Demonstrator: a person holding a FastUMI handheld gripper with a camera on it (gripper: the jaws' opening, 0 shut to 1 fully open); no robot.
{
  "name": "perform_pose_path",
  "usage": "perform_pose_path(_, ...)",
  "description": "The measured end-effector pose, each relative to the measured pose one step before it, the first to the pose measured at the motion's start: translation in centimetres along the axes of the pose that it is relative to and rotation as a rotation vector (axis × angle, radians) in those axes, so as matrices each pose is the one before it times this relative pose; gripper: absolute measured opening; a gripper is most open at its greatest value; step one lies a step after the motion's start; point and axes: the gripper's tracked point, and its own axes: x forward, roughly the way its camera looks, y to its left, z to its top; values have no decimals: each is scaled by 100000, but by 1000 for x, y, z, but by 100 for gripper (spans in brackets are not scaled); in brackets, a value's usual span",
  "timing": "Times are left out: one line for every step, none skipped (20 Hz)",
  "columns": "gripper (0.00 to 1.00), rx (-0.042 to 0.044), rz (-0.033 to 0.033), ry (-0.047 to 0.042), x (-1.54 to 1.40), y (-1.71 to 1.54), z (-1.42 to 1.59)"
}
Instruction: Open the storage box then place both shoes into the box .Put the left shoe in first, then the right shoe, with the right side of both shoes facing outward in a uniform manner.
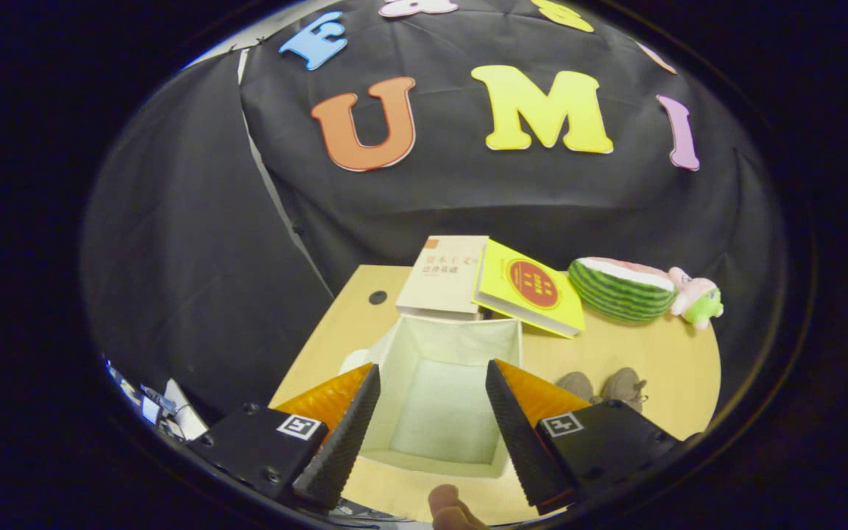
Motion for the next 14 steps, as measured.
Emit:
perform_pose_path(93,895,-2570,1363,540,-2178,-854)
perform_pose_path(93,857,-2931,1635,555,-2045,-804)
perform_pose_path(93,1105,-2645,1616,409,-2015,-842)
perform_pose_path(93,896,-1356,1179,595,-1478,-631)
perform_pose_path(93,712,-963,1389,724,-1443,-561)
perform_pose_path(93,978,-805,2030,662,-1364,-824)
perform_pose_path(93,888,34,2282,735,-1229,-976)
perform_pose_path(93,523,-166,2877,686,-1085,-988)
perform_pose_path(94,936,-567,2667,762,-1369,-1067)
perform_pose_path(93,1584,-1146,2431,687,-1275,-848)
perform_pose_path(93,1945,-1194,1935,830,-1236,-871)
perform_pose_path(93,1086,-1218,2757,708,-1184,-958)
perform_pose_path(93,781,-1080,2765,831,-1124,-973)
perform_pose_path(93,-167,-2306,3521,721,-1311,-995)
